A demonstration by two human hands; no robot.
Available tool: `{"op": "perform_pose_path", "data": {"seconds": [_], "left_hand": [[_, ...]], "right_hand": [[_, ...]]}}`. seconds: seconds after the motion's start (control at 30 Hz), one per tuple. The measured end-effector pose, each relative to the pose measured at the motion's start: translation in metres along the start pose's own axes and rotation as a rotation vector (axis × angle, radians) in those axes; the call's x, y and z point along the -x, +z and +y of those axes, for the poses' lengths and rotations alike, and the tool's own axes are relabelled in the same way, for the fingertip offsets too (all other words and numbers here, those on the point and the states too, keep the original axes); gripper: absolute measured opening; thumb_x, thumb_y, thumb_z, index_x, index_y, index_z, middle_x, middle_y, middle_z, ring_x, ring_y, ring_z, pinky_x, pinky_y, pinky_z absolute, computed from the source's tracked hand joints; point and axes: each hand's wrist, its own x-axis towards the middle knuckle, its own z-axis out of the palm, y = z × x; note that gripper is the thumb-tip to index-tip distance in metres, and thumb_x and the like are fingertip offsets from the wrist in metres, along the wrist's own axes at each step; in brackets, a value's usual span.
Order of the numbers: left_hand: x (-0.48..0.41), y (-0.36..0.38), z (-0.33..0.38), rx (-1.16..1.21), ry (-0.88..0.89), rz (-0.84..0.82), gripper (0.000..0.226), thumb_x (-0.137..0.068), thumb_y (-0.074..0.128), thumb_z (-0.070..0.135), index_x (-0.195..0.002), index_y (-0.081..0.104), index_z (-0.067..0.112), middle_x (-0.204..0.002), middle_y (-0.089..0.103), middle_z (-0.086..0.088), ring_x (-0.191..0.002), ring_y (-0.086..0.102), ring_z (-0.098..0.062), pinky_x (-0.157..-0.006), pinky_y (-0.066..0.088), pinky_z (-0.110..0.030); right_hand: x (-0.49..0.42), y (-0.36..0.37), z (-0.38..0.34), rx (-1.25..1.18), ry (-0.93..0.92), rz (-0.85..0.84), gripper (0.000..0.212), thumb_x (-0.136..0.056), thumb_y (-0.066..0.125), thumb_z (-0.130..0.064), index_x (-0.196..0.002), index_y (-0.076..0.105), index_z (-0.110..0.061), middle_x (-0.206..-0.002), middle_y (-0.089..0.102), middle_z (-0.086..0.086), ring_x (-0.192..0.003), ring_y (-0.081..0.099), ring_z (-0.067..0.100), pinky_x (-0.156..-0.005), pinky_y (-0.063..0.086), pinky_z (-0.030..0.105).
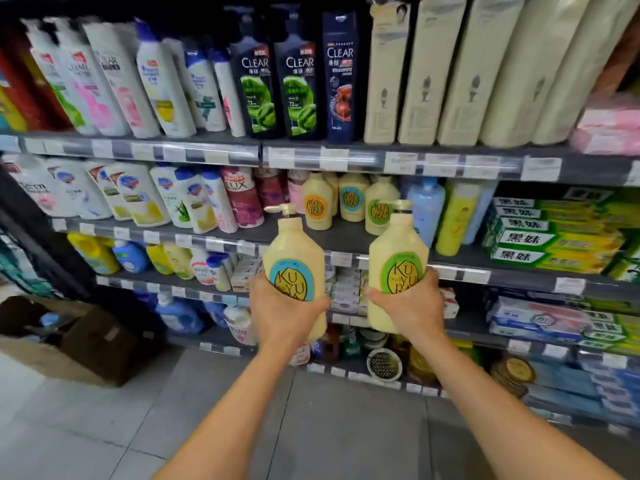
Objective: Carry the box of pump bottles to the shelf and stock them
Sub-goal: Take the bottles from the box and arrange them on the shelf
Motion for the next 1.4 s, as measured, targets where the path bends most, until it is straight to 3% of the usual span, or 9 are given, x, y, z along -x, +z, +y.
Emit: {"op": "perform_pose_path", "data": {"seconds": [0.1, 0.23, 0.3, 0.4, 0.5, 0.6, 0.7, 1.27, 1.4], "left_hand": [[-0.041, 0.028, -0.006, -0.017, -0.026, -0.061, 0.084, -0.029, 0.086, 0.043, -0.102, 0.049, 0.022, -0.096, 0.059, 0.002, -0.087, 0.063, -0.016, -0.066, 0.059, -0.032], [-0.091, 0.072, -0.026, 0.014, 0.007, -0.145, 0.083, -0.031, 0.089, 0.038, -0.102, 0.052, 0.018, -0.096, 0.061, 0.0, -0.083, 0.065, -0.015, -0.06, 0.058, -0.025], [-0.113, 0.091, -0.038, 0.047, 0.03, -0.186, 0.078, -0.035, 0.091, 0.031, -0.101, 0.054, 0.015, -0.09, 0.065, 0.001, -0.077, 0.067, -0.01, -0.053, 0.054, -0.016], [-0.139, 0.11, -0.042, 0.029, 0.071, -0.185, 0.078, -0.037, 0.09, 0.036, -0.102, 0.052, 0.016, -0.088, 0.064, 0.004, -0.076, 0.064, -0.008, -0.054, 0.048, -0.016], [-0.161, 0.126, -0.042, 0.019, 0.113, -0.206, 0.076, -0.042, 0.091, 0.033, -0.102, 0.046, 0.021, -0.09, 0.06, 0.006, -0.075, 0.059, 0.0, -0.05, 0.039, -0.009], [-0.181, 0.139, -0.039, 0.02, 0.131, -0.194, 0.079, -0.042, 0.09, 0.036, -0.104, 0.042, 0.023, -0.101, 0.059, -0.001, -0.087, 0.06, -0.014, -0.055, 0.04, -0.014], [-0.197, 0.152, -0.037, 0.03, 0.149, -0.195, 0.082, -0.043, 0.091, 0.038, -0.107, 0.043, 0.022, -0.107, 0.057, -0.002, -0.093, 0.059, -0.016, -0.058, 0.041, -0.015], [-0.231, 0.173, -0.032, 0.032, 0.191, -0.181, 0.092, -0.041, 0.093, 0.037, -0.115, 0.042, 0.014, -0.114, 0.051, -0.007, -0.104, 0.056, -0.022, -0.085, 0.055, -0.039], [-0.231, 0.176, -0.031, 0.021, 0.203, -0.176, 0.093, -0.043, 0.093, 0.036, -0.117, 0.042, 0.012, -0.115, 0.049, -0.007, -0.106, 0.054, -0.022, -0.084, 0.054, -0.036]], "right_hand": [[-0.03, 0.021, 0.002, 0.045, 0.028, 0.041, 0.084, -0.051, 0.091, -0.043, -0.112, 0.04, -0.016, -0.102, 0.051, 0.001, -0.093, 0.05, 0.022, -0.076, 0.044, 0.032], [-0.067, 0.05, 0.018, 0.02, 0.018, 0.146, 0.086, -0.048, 0.092, -0.04, -0.115, 0.044, -0.013, -0.106, 0.056, 0.005, -0.094, 0.054, 0.021, -0.073, 0.043, 0.029], [-0.087, 0.065, 0.026, -0.01, 0.01, 0.202, 0.081, -0.046, 0.091, -0.038, -0.11, 0.047, -0.015, -0.105, 0.058, 0.004, -0.093, 0.057, 0.02, -0.071, 0.043, 0.027], [-0.121, 0.087, 0.036, -0.058, 0.004, 0.294, 0.077, -0.044, 0.09, -0.041, -0.105, 0.047, -0.023, -0.106, 0.059, 0.002, -0.094, 0.058, 0.019, -0.072, 0.044, 0.025], [-0.155, 0.111, 0.039, -0.093, -0.025, 0.375, 0.084, -0.044, 0.09, -0.043, -0.114, 0.049, -0.018, -0.108, 0.058, 0.0, -0.096, 0.056, 0.017, -0.076, 0.045, 0.025], [-0.186, 0.132, 0.039, -0.114, -0.058, 0.427, 0.089, -0.044, 0.091, -0.043, -0.118, 0.048, -0.015, -0.111, 0.055, 0.0, -0.096, 0.054, 0.013, -0.079, 0.046, 0.023], [-0.208, 0.151, 0.039, -0.081, -0.094, 0.446, 0.094, -0.045, 0.09, -0.042, -0.123, 0.046, -0.013, -0.115, 0.055, 0.002, -0.103, 0.054, 0.015, -0.086, 0.049, 0.027], [-0.247, 0.18, 0.059, -0.03, -0.172, 0.455, 0.102, -0.051, 0.092, -0.038, -0.134, 0.038, -0.012, -0.123, 0.053, 0.004, -0.108, 0.049, 0.011, -0.087, 0.043, 0.019], [-0.242, 0.173, 0.063, -0.039, -0.22, 0.409, 0.099, -0.055, 0.09, -0.035, -0.136, 0.037, -0.013, -0.128, 0.052, 0.004, -0.117, 0.051, 0.015, -0.097, 0.047, 0.028]]}}
